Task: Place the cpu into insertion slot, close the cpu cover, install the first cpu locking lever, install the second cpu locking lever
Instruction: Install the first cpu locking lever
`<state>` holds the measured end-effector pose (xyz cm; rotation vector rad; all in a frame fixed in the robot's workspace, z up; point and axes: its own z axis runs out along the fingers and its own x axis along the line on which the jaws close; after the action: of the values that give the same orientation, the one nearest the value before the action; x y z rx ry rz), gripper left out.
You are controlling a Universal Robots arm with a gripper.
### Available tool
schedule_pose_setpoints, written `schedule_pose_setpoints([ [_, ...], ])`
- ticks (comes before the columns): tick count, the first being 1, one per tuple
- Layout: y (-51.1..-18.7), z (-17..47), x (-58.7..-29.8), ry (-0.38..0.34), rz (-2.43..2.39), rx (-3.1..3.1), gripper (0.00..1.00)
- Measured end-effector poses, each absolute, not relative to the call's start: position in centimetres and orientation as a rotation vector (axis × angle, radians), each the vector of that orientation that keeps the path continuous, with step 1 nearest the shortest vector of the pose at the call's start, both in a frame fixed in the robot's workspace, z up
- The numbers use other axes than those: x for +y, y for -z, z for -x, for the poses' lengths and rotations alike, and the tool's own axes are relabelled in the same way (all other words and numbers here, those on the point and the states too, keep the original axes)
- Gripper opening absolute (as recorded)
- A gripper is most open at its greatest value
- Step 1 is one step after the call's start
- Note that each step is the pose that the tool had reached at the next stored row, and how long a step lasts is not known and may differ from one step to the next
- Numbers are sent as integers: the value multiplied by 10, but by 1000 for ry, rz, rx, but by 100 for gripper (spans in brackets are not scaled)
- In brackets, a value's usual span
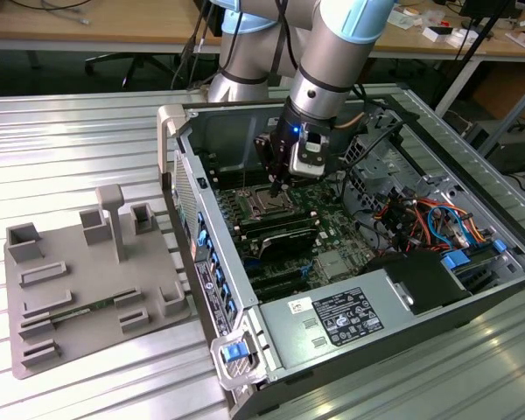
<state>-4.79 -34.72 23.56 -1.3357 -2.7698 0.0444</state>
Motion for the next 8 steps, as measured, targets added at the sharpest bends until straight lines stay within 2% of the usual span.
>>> schedule_pose_setpoints([
  [8, -236, 48, -347, -47, 1260, -2806, 11],
])
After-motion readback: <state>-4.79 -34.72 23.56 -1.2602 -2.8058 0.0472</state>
